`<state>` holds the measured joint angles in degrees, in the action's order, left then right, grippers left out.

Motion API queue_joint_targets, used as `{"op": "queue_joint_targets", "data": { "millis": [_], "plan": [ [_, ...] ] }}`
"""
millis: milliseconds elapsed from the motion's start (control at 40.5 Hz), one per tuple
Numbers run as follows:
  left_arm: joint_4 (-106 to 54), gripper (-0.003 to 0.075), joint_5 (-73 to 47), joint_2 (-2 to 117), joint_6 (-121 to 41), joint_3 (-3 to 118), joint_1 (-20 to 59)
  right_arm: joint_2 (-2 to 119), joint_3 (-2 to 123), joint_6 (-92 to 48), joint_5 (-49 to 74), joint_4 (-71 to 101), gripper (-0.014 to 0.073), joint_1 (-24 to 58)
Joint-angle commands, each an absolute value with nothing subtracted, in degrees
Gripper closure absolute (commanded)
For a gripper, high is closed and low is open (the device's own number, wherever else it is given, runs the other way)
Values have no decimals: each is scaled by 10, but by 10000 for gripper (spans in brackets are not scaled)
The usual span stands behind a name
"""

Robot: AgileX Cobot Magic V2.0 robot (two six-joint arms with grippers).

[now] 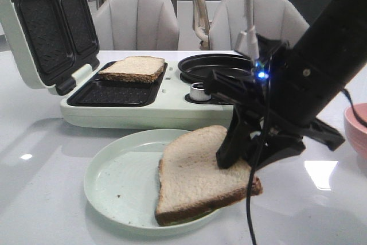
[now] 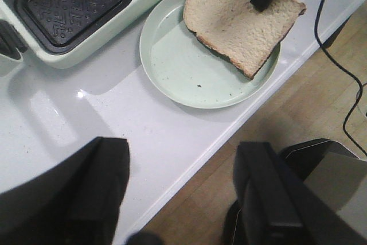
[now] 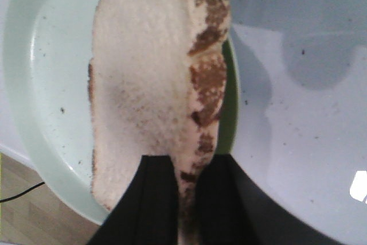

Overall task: Make breakfast with bread and shrimp
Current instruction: 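Grasp the remaining bread slice with the right gripper and lift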

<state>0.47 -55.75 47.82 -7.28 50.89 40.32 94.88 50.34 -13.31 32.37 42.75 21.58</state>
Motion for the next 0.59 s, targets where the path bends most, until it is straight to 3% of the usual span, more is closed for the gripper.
{"op": "queue_joint_targets", "data": {
  "millis": [0,272,568],
  "plan": [
    [0,263,-519,475,-74,524,407,885,518,-144,345,427,530,217],
    [0,264,-519,475,-74,524,407,785,520,-144,317,466,530,217],
    [0,263,-519,475,-74,524,407,837,622,-150,263,498,530,231]
  ]
}}
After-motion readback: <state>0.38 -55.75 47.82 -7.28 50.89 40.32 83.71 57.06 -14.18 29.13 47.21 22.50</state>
